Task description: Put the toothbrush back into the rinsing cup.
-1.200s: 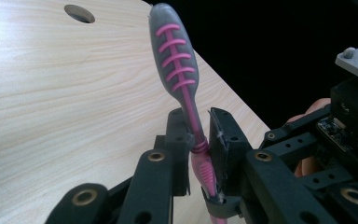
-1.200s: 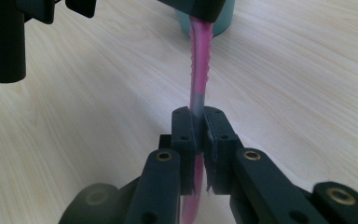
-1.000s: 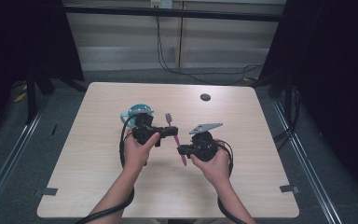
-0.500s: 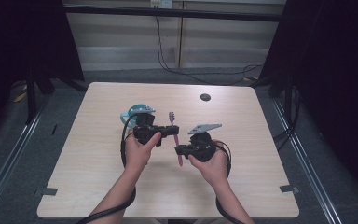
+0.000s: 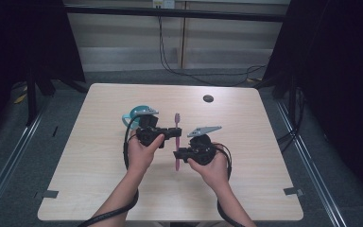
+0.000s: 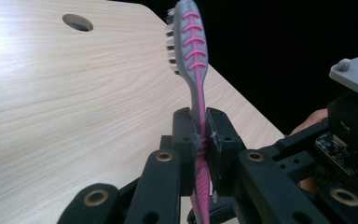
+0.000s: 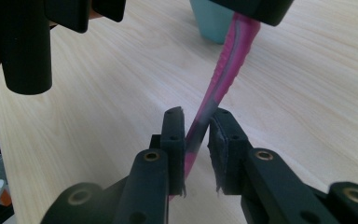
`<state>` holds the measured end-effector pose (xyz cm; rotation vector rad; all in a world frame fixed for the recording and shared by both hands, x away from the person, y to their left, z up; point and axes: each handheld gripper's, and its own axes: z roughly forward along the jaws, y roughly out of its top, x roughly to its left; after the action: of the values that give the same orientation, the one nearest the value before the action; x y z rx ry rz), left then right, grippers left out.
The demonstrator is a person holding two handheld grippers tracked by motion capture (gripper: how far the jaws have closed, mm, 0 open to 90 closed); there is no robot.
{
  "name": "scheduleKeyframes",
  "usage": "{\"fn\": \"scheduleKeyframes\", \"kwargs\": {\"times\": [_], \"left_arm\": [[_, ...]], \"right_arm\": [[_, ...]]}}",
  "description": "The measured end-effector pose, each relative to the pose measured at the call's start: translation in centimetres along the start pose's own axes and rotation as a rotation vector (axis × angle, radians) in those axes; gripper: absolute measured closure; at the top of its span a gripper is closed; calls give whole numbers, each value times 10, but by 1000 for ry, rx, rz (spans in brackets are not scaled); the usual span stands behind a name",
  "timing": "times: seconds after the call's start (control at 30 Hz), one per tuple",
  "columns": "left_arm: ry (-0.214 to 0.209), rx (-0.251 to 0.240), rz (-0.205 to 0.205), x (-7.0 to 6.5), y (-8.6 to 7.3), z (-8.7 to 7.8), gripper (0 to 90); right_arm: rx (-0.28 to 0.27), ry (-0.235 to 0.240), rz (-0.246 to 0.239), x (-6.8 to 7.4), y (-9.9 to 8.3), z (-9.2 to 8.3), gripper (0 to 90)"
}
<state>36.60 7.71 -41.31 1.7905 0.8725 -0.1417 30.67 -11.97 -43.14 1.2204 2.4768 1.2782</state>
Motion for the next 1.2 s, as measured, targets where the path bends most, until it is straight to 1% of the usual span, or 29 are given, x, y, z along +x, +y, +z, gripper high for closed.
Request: {"fn": "scheduleKeyframes", "kwargs": {"times": [0.1, 0.2, 0.27, 0.3, 0.33, 0.4, 0.47, 0.5, 0.57, 0.63, 0.73, 0.8, 0.9, 0.93, 1.0, 1.07, 1.13, 1.17, 1.2], "left_arm": [[-1, 3, 0, 0, 0, 0, 834], [4, 4, 6, 0, 1, -3, 834], [6, 2, 8, 1, 3, -5, 834], [9, 3, 10, 1, 3, -6, 835], [14, 2, 11, 1, 4, -7, 835], [15, 3, 13, 2, 5, -9, 835], [18, 3, 9, 2, 6, -10, 835], [20, 6, 14, 2, 6, -11, 835], [20, 5, 13, 1, 6, -11, 835], [23, 11, 26, -1, 7, -11, 835], [28, 11, 34, -1, 9, -14, 835], [33, 12, 37, -1, 11, -17, 835], [43, 8, 41, 1, 13, -22, 835], [48, 5, 41, 1, 13, -23, 835], [56, 7, 47, 3, 15, -27, 835], [59, 4, 45, 4, 16, -30, 835], [69, 3, 49, 5, 17, -33, 835], [70, 1, 48, 6, 17, -34, 835], [73, 1, 48, 6, 18, -36, 835]], "right_arm": [[-17, 11, 10, 0, 0, -1, 706], [-22, -4, 4, -2, 1, -2, 611], [-33, -21, 2, -6, 0, -5, 547], [-43, -21, 12, -9, -1, -7, 515], [-52, -16, 14, -11, -2, -8, 503], [-73, -17, 22, -16, -4, -12, 450], [-81, -22, 29, -19, -6, -15, 443], [-86, -18, 26, -21, -8, -16, 445], [-92, -26, 17, -22, -9, -18, 446], [-90, -30, 18, -23, -8, -20, 439], [-83, -49, 0, -25, -9, -22, 435], [-81, -56, -9, -28, -11, -23, 413], [-73, -71, -6, -33, -15, -24, 375], [-72, -84, -11, -35, -17, -25, 365], [-84, -99, -22, -38, -19, -27, 340], [-89, -112, -14, -41, -22, -29, 309], [-77, -114, 7, -47, -26, -30, 295], [-66, -110, 30, -50, -28, -30, 267], [-63, -114, 43, -51, -30, -30, 251]]}}
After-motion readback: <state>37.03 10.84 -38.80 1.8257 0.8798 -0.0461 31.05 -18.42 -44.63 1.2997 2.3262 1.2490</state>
